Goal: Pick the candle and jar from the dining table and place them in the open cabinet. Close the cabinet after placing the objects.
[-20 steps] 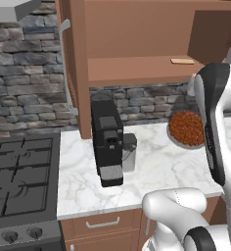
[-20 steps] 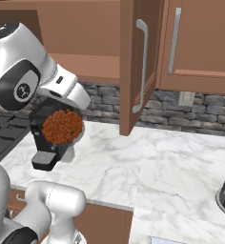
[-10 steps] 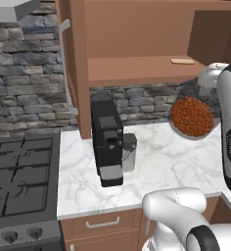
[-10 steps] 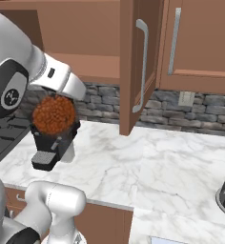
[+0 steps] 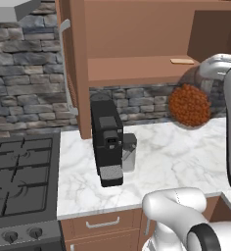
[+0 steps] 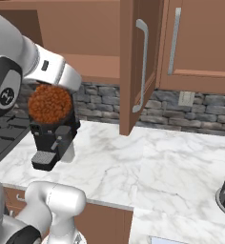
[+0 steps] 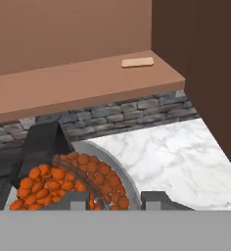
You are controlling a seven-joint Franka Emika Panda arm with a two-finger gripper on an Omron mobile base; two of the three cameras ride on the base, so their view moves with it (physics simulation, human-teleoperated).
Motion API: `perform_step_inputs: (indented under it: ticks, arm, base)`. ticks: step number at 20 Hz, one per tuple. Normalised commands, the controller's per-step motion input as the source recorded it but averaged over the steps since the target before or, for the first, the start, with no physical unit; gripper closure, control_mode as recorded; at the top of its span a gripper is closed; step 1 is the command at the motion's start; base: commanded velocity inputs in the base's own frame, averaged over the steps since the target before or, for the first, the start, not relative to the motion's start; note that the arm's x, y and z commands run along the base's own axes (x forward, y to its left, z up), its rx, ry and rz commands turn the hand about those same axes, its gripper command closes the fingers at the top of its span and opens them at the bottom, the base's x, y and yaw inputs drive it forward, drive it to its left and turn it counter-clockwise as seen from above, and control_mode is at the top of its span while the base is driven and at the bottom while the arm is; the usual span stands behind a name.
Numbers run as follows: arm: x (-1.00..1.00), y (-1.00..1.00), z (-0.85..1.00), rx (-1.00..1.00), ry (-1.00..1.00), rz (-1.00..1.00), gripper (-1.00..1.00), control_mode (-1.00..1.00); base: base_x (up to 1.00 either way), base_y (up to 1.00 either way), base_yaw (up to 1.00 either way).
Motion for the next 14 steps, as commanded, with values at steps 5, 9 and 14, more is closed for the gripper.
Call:
perform_step_inputs:
  ticks: [5,9,14]
  arm:
    - [0.03,0.02,0.08,0.00,-0.12,0.04,1.00,-1.00]
    - [0.14,0.00,0.13,0.00,0.00,0.00,1.00,-1.00]
    - [0.09,0.04,0.25,0.00,-0.02,0.01,1.00,-1.00]
  base:
    - [0.00,0.00,0.00]
    - [0.00,0.00,0.00]
    - [0.00,0.00,0.00]
